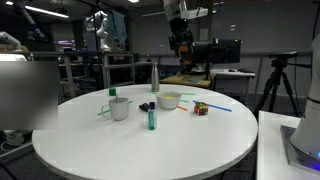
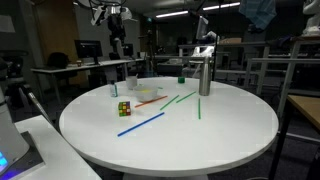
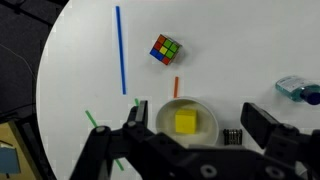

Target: Put the yellow cube in the bowl

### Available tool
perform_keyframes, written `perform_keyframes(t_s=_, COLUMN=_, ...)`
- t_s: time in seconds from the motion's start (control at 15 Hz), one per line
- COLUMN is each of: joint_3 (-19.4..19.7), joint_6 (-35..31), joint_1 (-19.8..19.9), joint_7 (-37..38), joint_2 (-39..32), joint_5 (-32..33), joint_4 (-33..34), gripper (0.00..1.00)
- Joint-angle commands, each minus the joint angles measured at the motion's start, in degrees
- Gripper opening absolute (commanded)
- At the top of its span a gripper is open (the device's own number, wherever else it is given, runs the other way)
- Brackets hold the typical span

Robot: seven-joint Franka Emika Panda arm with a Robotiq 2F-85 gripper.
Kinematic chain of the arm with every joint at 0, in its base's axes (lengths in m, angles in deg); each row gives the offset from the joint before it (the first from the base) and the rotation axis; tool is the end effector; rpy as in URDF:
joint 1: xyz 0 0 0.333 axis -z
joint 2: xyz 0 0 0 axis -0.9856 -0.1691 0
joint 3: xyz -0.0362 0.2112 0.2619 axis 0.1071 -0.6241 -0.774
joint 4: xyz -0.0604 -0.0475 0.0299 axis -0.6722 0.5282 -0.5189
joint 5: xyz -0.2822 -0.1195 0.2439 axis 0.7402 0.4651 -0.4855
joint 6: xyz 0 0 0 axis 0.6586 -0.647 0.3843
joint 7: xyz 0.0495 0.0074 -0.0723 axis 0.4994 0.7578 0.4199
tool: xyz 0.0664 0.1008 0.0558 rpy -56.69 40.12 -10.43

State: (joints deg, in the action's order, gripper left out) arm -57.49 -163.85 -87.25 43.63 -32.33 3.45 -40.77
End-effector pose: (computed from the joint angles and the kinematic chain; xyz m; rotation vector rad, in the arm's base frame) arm 0.4877 0.0562 0.4537 2.8600 -0.2461 -0.1271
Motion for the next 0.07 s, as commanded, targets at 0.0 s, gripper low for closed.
perform_keyframes(t_s=0.0, joint_3=-1.47, joint_6=-0.09, joint_1=1.45, joint_7=-0.18, joint_2=0.75, joint_5=-0.17, joint_4=-0.63, gripper=1.00)
